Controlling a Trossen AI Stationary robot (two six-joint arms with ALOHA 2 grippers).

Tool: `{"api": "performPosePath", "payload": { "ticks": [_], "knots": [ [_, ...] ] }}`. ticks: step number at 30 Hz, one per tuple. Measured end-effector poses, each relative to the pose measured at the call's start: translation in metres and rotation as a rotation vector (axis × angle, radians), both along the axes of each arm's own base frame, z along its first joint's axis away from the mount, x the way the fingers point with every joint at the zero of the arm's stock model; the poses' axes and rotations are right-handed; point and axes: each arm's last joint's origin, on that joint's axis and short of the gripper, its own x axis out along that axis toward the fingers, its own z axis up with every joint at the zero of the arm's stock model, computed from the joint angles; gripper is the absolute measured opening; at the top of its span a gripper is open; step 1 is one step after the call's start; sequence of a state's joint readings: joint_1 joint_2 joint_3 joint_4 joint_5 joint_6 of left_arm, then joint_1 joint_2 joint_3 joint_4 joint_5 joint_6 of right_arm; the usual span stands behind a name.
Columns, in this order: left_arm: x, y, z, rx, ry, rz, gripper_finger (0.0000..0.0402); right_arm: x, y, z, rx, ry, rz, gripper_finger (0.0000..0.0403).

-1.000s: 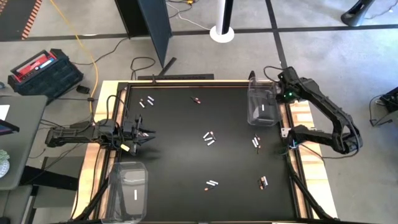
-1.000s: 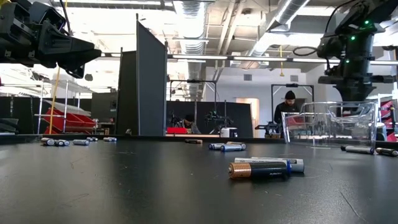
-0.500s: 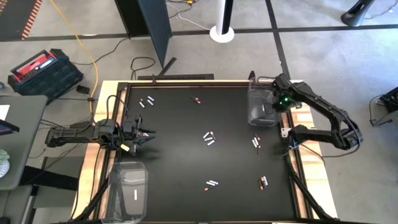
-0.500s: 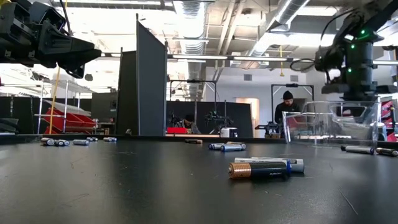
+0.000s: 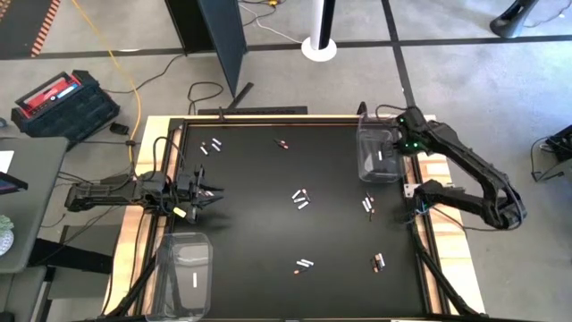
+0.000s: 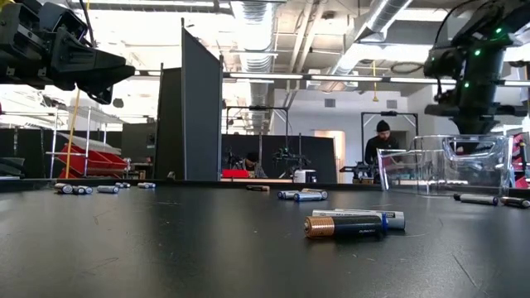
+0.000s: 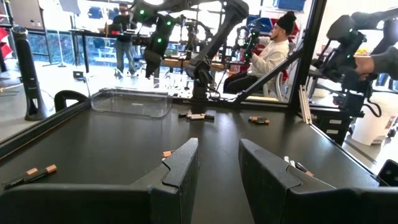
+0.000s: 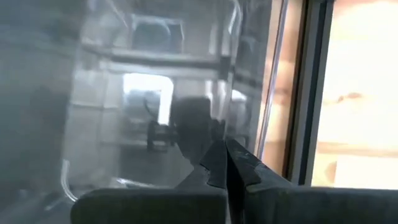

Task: Sort batteries
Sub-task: Adjust the right transparent bin, then move the left transparent bin beside the right transparent bin

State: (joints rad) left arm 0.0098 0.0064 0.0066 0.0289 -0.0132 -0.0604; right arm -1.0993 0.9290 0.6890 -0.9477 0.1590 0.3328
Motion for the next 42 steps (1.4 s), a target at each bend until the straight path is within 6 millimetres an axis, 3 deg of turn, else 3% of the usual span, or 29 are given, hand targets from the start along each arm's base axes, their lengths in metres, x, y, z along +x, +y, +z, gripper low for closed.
{"api": "performPosePath", "payload": {
  "ticks": [5, 10, 16, 20, 25, 31, 36, 42],
  "knots": [
    [0.000, 0.000, 0.000, 0.000, 0.000, 0.000, 0.0112, -0.006, 0.015, 0.029, -0.146, -0.105, -0.028, 0.0011],
    [0.000, 0.000, 0.000, 0.000, 0.000, 0.000, 0.0112, -0.011, 0.046, 0.057, -0.260, -0.289, -0.027, 0.0011],
    [0.000, 0.000, 0.000, 0.000, 0.000, 0.000, 0.0112, -0.015, 0.082, 0.062, -0.221, -0.478, 0.006, 0.0008],
    [0.000, 0.000, 0.000, 0.000, 0.000, 0.000, 0.0112, -0.010, 0.094, 0.064, -0.168, -0.577, 0.061, 0.0003],
    [0.000, 0.000, 0.000, 0.000, 0.000, 0.000, 0.0112, 0.016, 0.098, 0.068, -0.166, -0.643, 0.124, 0.0001],
    [0.000, 0.000, 0.000, -0.025, -0.001, -0.001, 0.0112, 0.064, 0.108, 0.066, -0.203, -0.658, 0.196, 0.0002],
    [0.000, 0.000, 0.000, -0.178, -0.009, -0.006, 0.0112, 0.093, 0.119, 0.057, -0.176, -0.655, 0.205, 0.0005],
    [0.000, 0.000, 0.001, -0.388, -0.014, -0.012, 0.0112, 0.113, 0.130, 0.043, -0.105, -0.629, 0.166, 0.0006]
  ]
}}
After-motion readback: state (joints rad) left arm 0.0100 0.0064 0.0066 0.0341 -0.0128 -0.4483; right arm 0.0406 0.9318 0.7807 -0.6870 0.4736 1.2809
